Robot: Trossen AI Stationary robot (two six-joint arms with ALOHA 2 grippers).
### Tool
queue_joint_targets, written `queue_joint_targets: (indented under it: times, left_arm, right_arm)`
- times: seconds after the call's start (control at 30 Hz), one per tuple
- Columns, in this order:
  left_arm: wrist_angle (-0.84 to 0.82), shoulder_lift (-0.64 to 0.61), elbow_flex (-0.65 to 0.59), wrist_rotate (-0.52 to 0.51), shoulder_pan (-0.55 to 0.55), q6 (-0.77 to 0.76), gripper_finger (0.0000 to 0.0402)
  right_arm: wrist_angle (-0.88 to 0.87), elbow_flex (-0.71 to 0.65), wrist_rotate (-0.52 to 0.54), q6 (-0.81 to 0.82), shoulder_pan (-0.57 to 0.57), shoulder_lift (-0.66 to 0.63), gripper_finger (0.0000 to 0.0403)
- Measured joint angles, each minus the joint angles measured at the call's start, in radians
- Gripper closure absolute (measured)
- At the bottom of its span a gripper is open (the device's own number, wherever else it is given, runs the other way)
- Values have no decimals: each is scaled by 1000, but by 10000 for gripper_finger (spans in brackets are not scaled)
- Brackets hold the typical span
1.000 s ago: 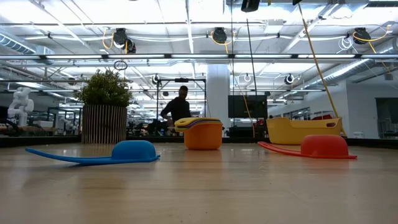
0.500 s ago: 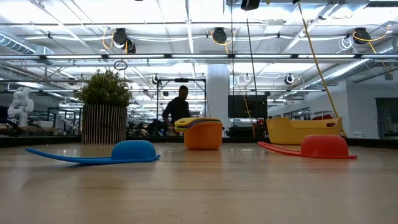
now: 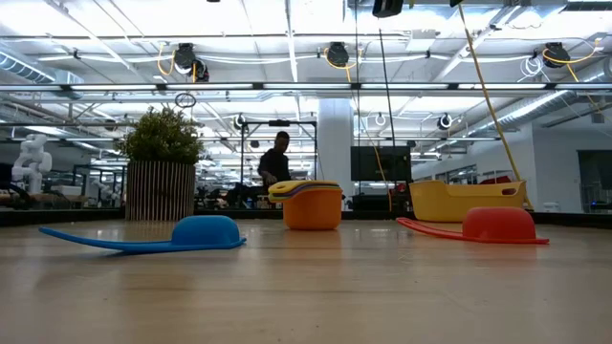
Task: Nest measuring cups in basket
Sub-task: Stack the light blue measuring cup on top of the yellow measuring cup
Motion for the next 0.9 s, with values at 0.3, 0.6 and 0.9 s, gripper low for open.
queue_joint_targets:
  times: [0.3, 0.6, 0.9]
  left_arm:
    - [0, 0, 0, 0, 0, 1, 181]
    - [-1, 0, 0, 0, 0, 12, 288]
    - [-3, 0, 0, 38, 0, 19, 340]
  right_arm:
    - [-1, 0, -42, -1, -27, 0, 403]
    - [-18, 0, -66, -17, -46, 0, 403]
    - [-22, 0, -67, -21, -56, 0, 403]
